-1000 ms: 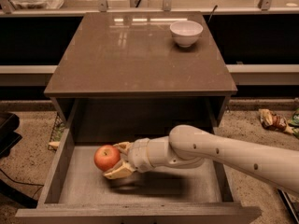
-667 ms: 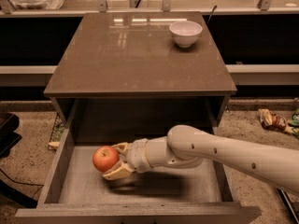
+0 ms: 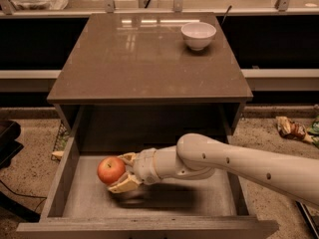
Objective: Place apple into top drawer
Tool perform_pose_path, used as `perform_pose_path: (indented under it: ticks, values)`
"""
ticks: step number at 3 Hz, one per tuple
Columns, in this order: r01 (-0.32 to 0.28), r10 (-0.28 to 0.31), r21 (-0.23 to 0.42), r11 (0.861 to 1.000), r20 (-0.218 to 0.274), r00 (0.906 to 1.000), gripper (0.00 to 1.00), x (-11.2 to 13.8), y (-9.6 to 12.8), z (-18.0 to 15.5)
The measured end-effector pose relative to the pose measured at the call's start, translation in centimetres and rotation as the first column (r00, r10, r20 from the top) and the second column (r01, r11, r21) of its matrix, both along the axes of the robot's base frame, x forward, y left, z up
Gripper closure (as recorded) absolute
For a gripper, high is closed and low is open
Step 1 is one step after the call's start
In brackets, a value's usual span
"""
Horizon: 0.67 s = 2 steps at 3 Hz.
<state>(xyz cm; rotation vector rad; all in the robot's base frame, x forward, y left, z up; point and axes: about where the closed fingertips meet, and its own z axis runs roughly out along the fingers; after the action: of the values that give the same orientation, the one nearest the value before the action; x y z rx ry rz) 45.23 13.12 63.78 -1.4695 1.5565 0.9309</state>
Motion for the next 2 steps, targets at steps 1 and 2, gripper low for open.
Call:
perform_pose_path:
  ticks: [1, 2]
  values:
    - [-0.003, 0.003, 0.001, 1.000, 0.000, 1.0000, 0.08, -0.09, 0.14, 0.00]
    - [-0.006, 0.006, 0.001, 1.000, -0.001, 1.0000, 0.00, -0.16, 0.25, 0.00]
